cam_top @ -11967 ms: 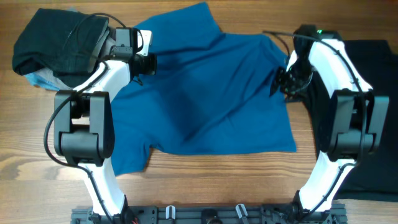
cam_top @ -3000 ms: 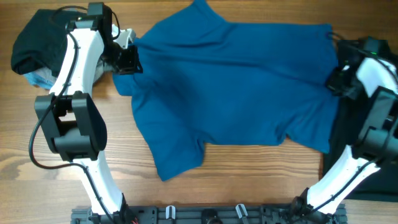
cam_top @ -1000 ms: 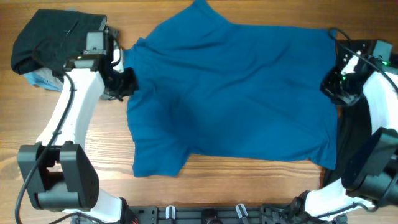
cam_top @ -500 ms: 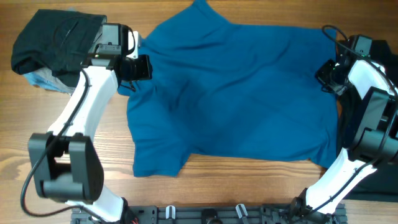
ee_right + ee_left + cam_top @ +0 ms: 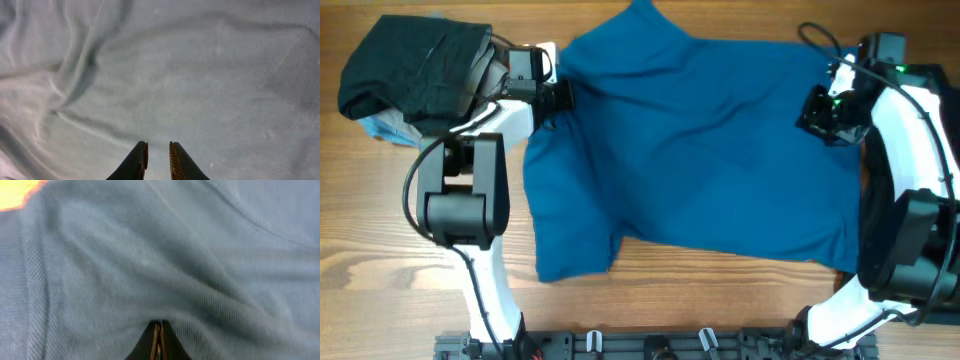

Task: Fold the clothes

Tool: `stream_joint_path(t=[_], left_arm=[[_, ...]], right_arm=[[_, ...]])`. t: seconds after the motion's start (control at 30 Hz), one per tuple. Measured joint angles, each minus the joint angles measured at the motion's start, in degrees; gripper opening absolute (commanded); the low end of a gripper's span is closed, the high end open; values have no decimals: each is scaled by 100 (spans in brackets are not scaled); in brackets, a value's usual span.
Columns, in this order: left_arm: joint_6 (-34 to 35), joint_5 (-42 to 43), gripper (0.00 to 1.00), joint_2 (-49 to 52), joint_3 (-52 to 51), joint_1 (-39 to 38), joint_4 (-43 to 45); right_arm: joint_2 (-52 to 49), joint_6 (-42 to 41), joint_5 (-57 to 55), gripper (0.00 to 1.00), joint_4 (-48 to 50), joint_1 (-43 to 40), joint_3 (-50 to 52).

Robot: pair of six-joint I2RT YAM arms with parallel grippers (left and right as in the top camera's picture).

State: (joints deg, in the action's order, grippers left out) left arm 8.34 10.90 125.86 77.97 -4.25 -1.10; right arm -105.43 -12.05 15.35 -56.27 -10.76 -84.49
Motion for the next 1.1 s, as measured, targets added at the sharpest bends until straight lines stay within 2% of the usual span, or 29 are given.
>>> stream_joint_path(t=[0.1, 0.13, 0.17, 0.23, 0.3, 0.43, 0.47, 0.53, 0.6, 0.77, 0.8, 0.87, 0.9, 1.03, 1.1], left_arm=[[186, -9, 4, 146, 57, 131, 365], [205, 20, 8, 173, 138, 170, 262], [219, 37, 21, 221, 365, 229, -70], [177, 205, 33, 269, 697, 295, -638], [28, 348, 38, 273, 957, 328, -1128], [-199, 459, 50, -63, 1069, 358, -2214], [-234, 463, 56, -219, 1069, 358, -2524], [-372, 472, 76, -780, 1075, 365, -3147], [-413, 463, 88, -1241, 1106, 365, -3707], [-463, 74, 93, -1578, 1119, 367, -4763], [-466, -68, 94, -1578, 1117, 369, -5025], [-466, -238, 93, -1578, 1117, 369, -5163], [-466, -284, 90, -1578, 1117, 369, -5187], [-466, -382, 84, -1578, 815, 369, -5257], [-466, -382, 73, -1578, 426, 369, -5274]], right_arm=[[0, -57, -299, 20, 70, 26, 2], [0, -81, -426, 18, 190, 24, 4], [0, -85, -535, 14, 431, 22, 4], [-46, -48, -634, 10, 761, 22, 9], [-225, -44, -686, 8, 909, 22, 9], [-1390, -273, -1047, 4, 1051, 22, 9], [-1578, -337, -1126, 4, 1113, 22, 9], [-1674, -474, -1436, 4, 1606, 24, -68], [-1742, -505, -1637, 4, 2035, 33, -83], [-1989, -632, -1858, 4, 2861, -247, -247], [-2033, -603, -1860, 7, 2841, -339, -337], [-2092, -470, -1799, 22, 2723, -457, -476], [-2100, -352, -1646, 27, 2677, -490, -527], [-2017, -210, -938, 37, 2020, -564, -680], [-1467, -17, -643, 41, 1515, -568, -680]])
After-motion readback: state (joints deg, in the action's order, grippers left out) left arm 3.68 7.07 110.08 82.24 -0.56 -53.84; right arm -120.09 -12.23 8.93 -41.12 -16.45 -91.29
